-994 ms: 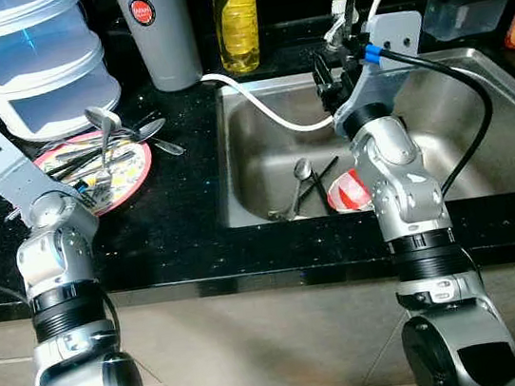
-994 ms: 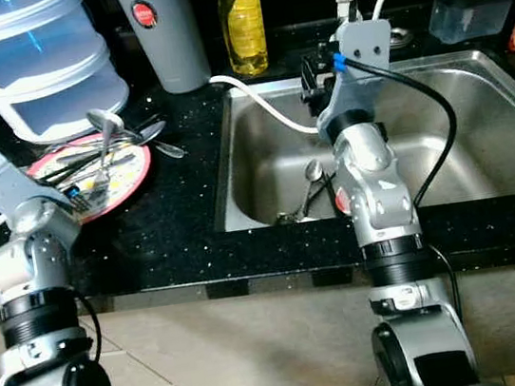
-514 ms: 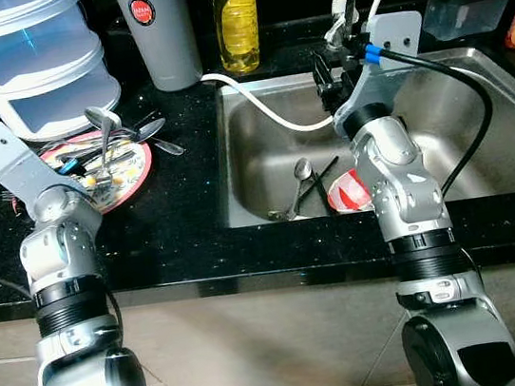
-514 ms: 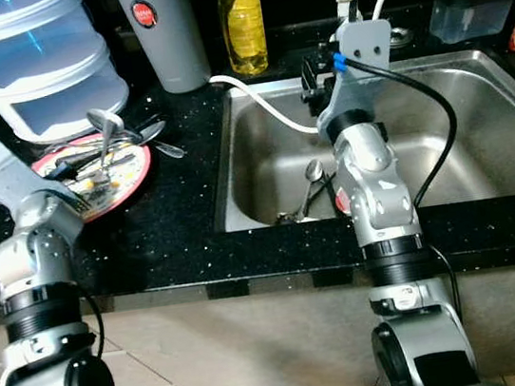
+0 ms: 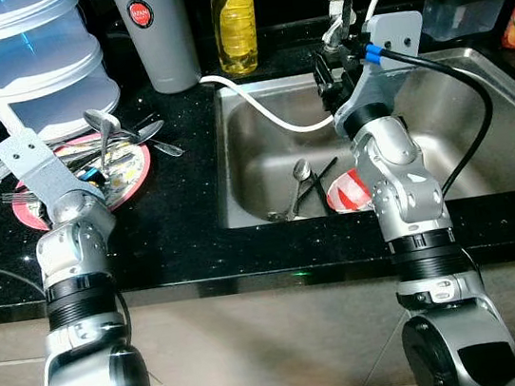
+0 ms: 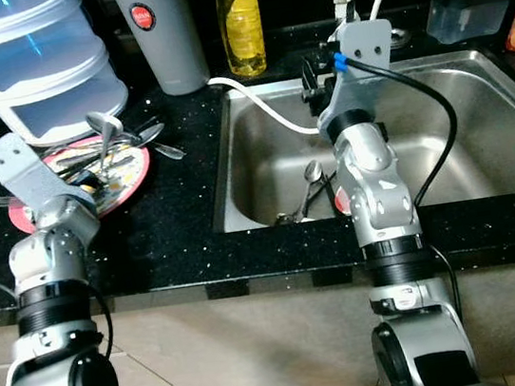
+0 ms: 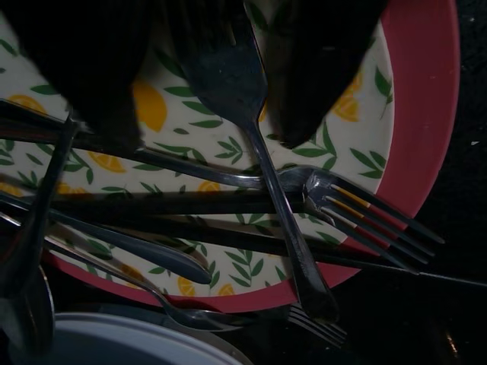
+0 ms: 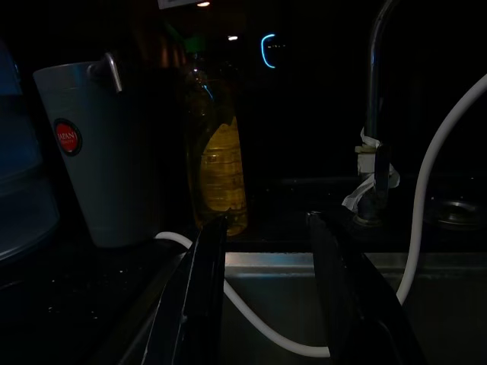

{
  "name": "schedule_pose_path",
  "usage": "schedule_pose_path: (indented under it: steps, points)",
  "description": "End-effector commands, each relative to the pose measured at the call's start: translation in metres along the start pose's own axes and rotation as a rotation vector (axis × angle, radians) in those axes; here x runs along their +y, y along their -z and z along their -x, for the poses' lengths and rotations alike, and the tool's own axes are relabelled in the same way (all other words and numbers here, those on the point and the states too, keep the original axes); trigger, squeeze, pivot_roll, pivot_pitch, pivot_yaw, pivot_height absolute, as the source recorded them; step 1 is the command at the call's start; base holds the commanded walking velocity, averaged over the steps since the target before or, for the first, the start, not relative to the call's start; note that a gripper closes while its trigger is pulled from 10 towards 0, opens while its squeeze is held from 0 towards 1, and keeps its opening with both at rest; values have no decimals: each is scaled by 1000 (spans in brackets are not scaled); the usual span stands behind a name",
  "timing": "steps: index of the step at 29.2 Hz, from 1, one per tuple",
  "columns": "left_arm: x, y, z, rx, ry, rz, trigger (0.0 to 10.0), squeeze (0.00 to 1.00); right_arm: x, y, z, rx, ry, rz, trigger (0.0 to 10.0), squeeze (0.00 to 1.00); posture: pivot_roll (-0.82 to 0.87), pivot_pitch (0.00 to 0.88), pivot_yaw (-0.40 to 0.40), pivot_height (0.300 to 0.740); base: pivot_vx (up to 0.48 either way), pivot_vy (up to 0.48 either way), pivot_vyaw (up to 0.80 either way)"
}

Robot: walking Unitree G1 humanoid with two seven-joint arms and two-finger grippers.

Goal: Kitchen organization

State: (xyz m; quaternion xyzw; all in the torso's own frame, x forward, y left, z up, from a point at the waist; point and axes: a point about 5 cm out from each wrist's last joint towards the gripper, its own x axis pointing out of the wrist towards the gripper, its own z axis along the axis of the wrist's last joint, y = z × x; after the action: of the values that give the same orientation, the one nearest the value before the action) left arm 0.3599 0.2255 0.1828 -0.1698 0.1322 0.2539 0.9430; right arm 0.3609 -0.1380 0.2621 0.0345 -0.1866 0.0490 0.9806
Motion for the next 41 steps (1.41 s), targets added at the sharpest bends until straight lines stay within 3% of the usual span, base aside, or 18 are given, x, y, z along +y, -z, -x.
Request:
schedule_pose_path:
  steps: [1, 13, 15, 16, 17, 18, 19, 21, 23, 24, 28, 30, 31, 35, 36, 41]
  points:
    - [8, 20, -5, 91, -22, -10, 0, 0, 2, 0, 0, -2, -5, -1, 10000, 0, -31, 0, 72, 740, 0, 0, 0]
    - [7, 16, -5, 73, -3, 18, 0, 0, 2, 0, 0, -2, -7, 0, 10000, 0, -32, 0, 68, 740, 0, 0, 0]
    - [6, 12, -5, 40, 3, 2, 0, 0, 2, 0, 0, -2, -7, 0, 10000, 0, -33, 0, 68, 740, 0, 0, 0]
    - [1, 4, -2, -27, 29, -12, 0, 0, 2, 0, 0, -2, -7, 0, 10000, 0, -32, 0, 67, 740, 0, 0, 0]
    - [-6, -8, 3, -119, 66, -28, 10000, 0, 2, 0, 0, -2, -7, 0, 10000, 0, -32, 0, 66, 740, 0, 0, 0]
    - [-13, -18, 8, -194, 105, -32, 10000, 0, 2, 0, 0, -1, -7, 0, 10000, 0, -31, 0, 65, 740, 0, 0, 0]
    - [-13, -18, 8, -194, 105, -32, 10000, 0, 2, 0, 0, -1, -7, 0, 10000, 0, -31, 0, 65, 740, 0, 0, 0]
    - [-24, -30, 17, -291, 168, -45, 10000, 0, 2, 0, 0, -1, -9, 1, 10000, 0, -32, 0, 63, 740, 0, 0, 0]
    - [-53, -39, 39, -406, 366, -96, 10000, 0, 2, 0, -1, -1, -11, 1, 10000, 0, -33, 0, 63, 740, 0, 0, 0]
    - [-59, -39, 44, -418, 411, -105, 10000, 0, 2, 0, -1, -2, -11, 1, 10000, 0, -33, 0, 63, 740, 0, 0, 0]
    - [-94, -9, 69, -330, 685, -194, 10000, 0, 2, 0, -1, -2, -12, 2, 10000, 0, -33, 0, 64, 740, 0, 0, 0]
    - [-98, -2, 73, -298, 728, -192, 10000, 0, 3, 0, -1, -2, -12, 2, 10000, 0, -36, 0, 65, 740, 0, 0, 0]
    - [-104, 10, 80, -241, 799, -186, 10000, 0, 3, -1, -1, -2, -12, 2, 10000, 0, -36, 0, 65, 740, 0, 0, 0]
    - [-115, 42, 96, -130, 927, -252, 10000, 0, 2, -1, -1, -4, -11, 4, 10000, 0, -40, 0, 67, 740, 0, 0, 0]
    - [-115, 46, 97, -122, 929, -271, 10000, 1000, 2, -1, -1, -4, -10, 4, 10000, 0, -40, 0, 67, 740, 0, 0, 0]
    - [-112, 46, 95, -120, 931, -252, 10000, 1000, 2, -1, -1, -4, -10, 4, 10000, 0, -36, 0, 69, 740, 0, 0, 0]
